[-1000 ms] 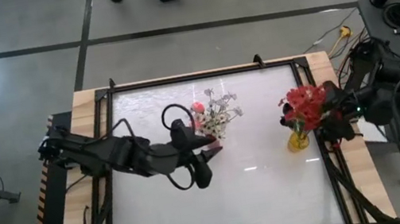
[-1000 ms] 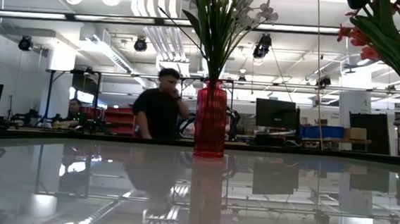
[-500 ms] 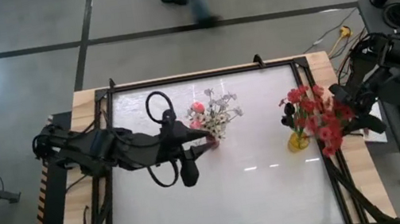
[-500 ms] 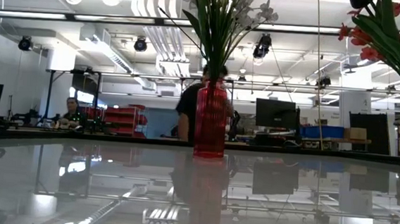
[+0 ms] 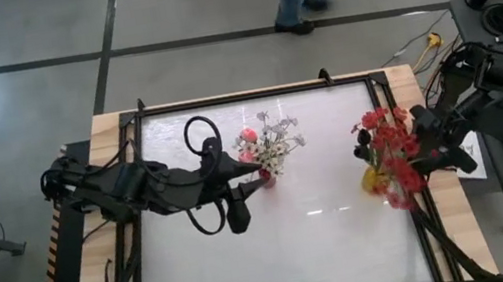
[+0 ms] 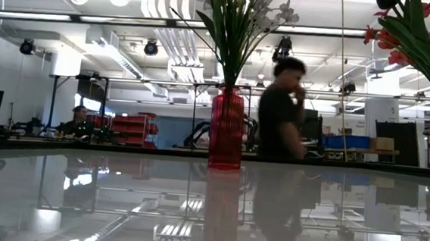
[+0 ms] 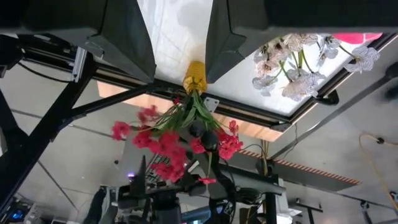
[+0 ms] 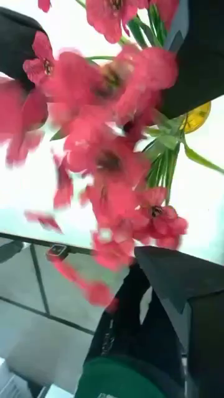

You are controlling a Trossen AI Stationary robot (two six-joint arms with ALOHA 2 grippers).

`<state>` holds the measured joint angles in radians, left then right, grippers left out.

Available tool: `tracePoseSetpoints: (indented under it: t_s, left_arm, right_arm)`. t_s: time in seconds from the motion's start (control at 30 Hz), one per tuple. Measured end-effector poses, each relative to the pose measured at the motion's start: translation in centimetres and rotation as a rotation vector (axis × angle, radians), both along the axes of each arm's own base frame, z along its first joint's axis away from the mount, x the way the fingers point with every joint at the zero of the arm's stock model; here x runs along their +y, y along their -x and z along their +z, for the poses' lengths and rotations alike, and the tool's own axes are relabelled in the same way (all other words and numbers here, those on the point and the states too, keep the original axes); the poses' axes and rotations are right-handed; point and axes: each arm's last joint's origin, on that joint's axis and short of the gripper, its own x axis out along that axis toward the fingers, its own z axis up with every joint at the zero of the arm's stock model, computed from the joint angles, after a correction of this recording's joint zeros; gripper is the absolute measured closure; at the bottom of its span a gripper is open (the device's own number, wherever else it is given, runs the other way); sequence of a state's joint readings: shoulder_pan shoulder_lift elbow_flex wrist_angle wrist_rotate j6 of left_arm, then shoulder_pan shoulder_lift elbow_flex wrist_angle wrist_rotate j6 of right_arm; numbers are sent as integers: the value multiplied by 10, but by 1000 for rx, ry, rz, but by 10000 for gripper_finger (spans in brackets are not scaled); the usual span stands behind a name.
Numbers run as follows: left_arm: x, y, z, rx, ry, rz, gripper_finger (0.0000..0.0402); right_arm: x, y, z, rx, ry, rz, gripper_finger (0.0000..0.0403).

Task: Sort flowers into vase by color
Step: Put the red flowers into the yellow vase, then return to Home Position

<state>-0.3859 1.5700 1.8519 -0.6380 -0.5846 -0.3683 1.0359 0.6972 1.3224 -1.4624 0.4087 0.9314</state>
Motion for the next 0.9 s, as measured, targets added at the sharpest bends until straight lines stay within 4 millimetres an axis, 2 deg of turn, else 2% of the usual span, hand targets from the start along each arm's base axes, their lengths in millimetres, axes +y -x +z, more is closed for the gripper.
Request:
tracePoseSetpoints:
  t_s: [0.2,0.67,0.9]
  left_arm:
    - [0,1,0,1,0,0,272]
    - [5,11,10,-34,-7,2,272]
    - [8,8,15,-71,-56,-4,272]
  right_arm:
    - [-3,2,6,-19,-8,25,50]
    - [-31,14,47,-223,-85,-60,49]
    - [-24,9,68,-432,-120,13,69]
